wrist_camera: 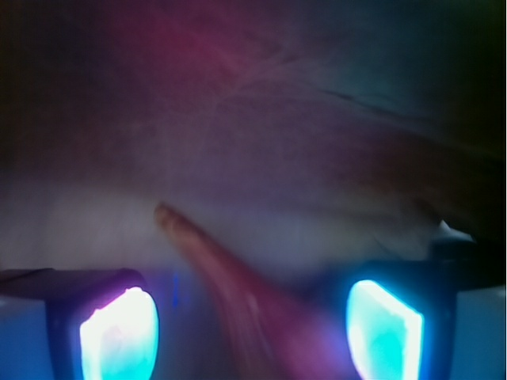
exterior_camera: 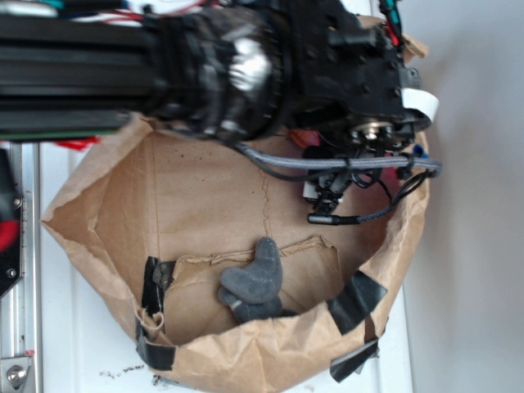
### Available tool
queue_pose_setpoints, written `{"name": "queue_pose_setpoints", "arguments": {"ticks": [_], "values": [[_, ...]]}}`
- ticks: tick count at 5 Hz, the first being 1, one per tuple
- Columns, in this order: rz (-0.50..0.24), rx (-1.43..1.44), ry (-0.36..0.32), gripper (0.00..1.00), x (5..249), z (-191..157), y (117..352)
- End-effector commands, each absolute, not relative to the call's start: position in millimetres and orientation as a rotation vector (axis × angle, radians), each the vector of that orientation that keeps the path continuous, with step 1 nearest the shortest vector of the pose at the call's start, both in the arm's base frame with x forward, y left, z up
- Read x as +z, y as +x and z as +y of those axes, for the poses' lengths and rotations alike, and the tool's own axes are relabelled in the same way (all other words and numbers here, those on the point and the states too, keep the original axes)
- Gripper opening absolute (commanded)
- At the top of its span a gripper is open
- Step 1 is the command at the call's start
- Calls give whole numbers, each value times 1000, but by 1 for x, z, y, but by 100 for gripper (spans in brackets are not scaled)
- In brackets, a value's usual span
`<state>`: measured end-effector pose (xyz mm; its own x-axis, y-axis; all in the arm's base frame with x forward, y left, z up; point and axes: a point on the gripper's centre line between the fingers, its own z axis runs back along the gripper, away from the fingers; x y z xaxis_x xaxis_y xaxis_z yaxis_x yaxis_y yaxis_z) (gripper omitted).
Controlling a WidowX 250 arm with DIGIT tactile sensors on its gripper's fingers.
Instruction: Grab the shell.
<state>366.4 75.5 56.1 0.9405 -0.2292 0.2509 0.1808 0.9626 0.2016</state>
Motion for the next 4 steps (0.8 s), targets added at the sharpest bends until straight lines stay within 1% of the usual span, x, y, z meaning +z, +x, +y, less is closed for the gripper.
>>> {"name": "queue_pose_setpoints", "arguments": {"ticks": [1, 2, 4], "values": [[-296, -288, 234, 100, 48, 56, 386], [-299, -271, 197, 0, 54, 57, 385], [-318, -271, 151, 0, 65, 61, 388]]}}
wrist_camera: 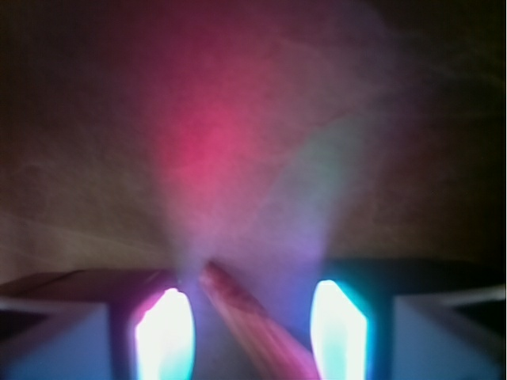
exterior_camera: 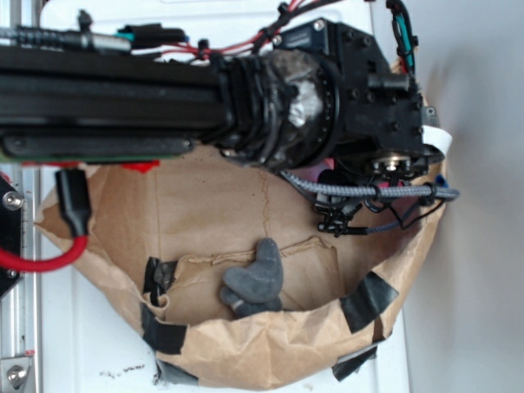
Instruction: Grab the shell.
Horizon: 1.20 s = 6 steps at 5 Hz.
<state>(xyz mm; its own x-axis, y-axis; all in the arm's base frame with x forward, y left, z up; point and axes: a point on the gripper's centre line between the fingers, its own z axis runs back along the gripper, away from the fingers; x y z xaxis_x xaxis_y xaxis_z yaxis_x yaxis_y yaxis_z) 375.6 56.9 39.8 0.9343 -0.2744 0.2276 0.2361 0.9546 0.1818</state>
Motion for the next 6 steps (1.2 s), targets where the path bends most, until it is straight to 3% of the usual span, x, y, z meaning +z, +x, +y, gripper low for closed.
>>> {"name": "queue_pose_setpoints", "arguments": {"ticks": [1, 3, 4, 5, 6], "values": [[-325, -260, 136, 0, 69, 63, 390], [-341, -260, 72, 0, 87, 70, 382], [-341, -287, 5, 0, 110, 76, 367], [-292, -317, 32, 1, 137, 87, 349], [-193, -333, 74, 100, 143, 98, 340]]}}
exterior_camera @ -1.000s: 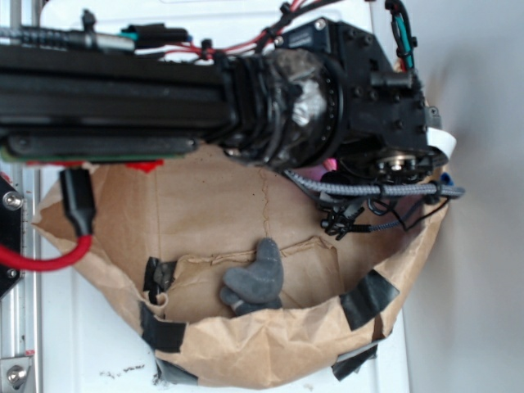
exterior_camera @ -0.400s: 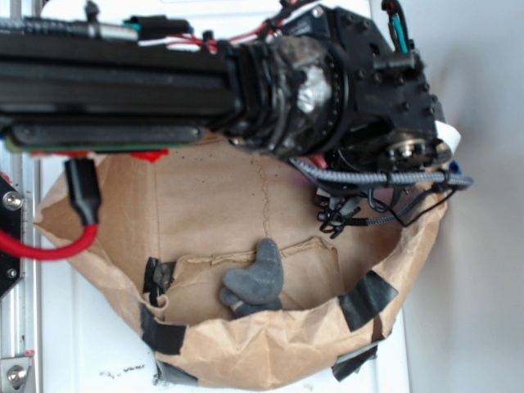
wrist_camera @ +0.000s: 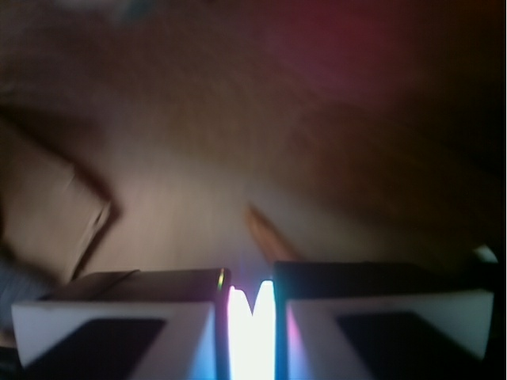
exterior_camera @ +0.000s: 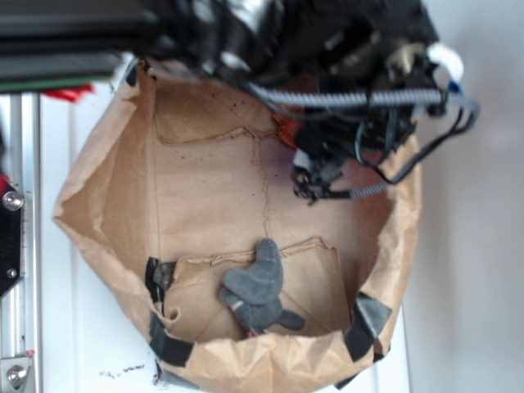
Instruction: Grab the shell.
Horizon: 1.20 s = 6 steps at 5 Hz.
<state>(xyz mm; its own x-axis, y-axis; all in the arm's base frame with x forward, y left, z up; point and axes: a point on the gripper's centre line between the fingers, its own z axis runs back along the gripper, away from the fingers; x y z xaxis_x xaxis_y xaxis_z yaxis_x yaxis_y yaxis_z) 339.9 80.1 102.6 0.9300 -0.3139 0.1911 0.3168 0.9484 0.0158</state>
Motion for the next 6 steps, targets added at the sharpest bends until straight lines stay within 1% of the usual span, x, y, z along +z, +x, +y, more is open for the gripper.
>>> {"name": "queue_pose_setpoints", "arguments": {"ticks": [1, 2, 3, 4, 5, 6], "values": [[-201, -329, 124, 100, 131, 103, 337], [-209, -287, 193, 100, 108, 106, 343], [-193, -273, 239, 100, 92, 111, 342], [-221, -265, 272, 100, 72, 111, 338], [-208, -285, 324, 100, 49, 109, 330], [-199, -320, 356, 100, 33, 102, 321]]}}
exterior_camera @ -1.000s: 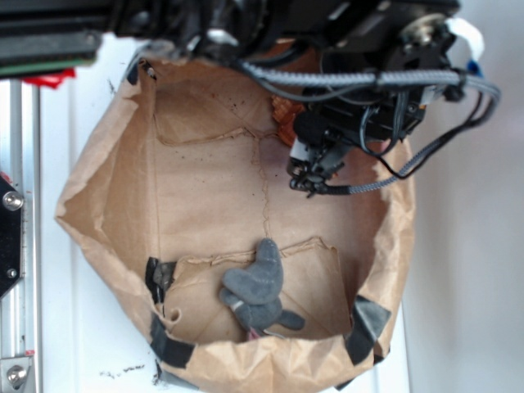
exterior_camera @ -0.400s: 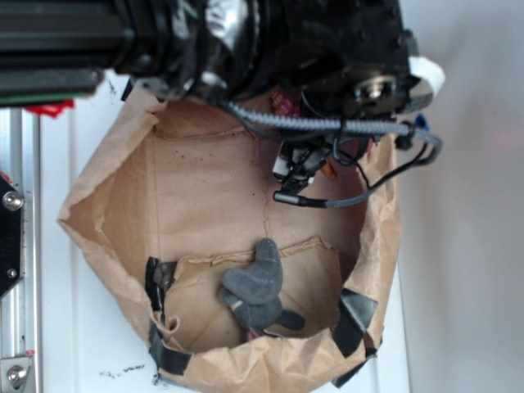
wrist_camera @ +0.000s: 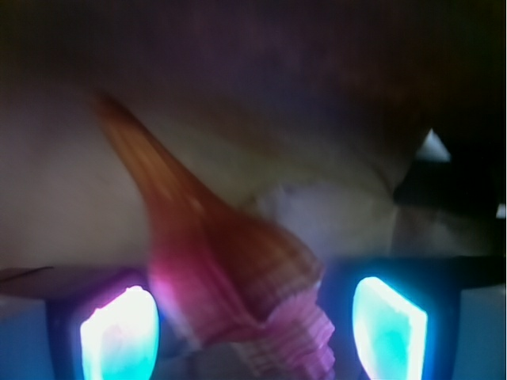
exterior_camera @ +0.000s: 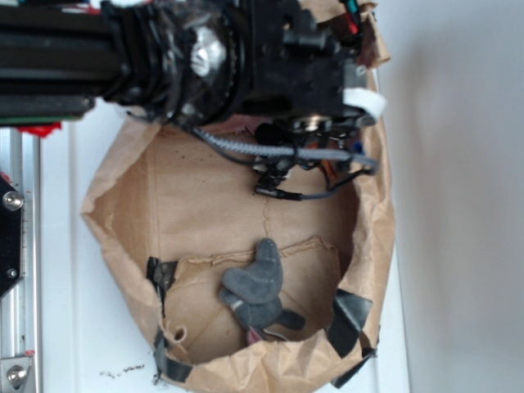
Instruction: Grab the shell.
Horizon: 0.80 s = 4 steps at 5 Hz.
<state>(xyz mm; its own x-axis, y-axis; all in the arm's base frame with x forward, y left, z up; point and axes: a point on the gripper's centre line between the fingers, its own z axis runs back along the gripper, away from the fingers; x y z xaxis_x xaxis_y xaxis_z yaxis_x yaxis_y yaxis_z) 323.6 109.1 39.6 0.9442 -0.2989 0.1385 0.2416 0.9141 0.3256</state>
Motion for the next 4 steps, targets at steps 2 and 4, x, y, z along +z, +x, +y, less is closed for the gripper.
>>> {"name": "queue_pose_setpoints", "arguments": {"ticks": [2, 4], "values": [[-180, -295, 380, 0, 17, 89, 323], [-194, -312, 318, 0, 37, 83, 318]]}}
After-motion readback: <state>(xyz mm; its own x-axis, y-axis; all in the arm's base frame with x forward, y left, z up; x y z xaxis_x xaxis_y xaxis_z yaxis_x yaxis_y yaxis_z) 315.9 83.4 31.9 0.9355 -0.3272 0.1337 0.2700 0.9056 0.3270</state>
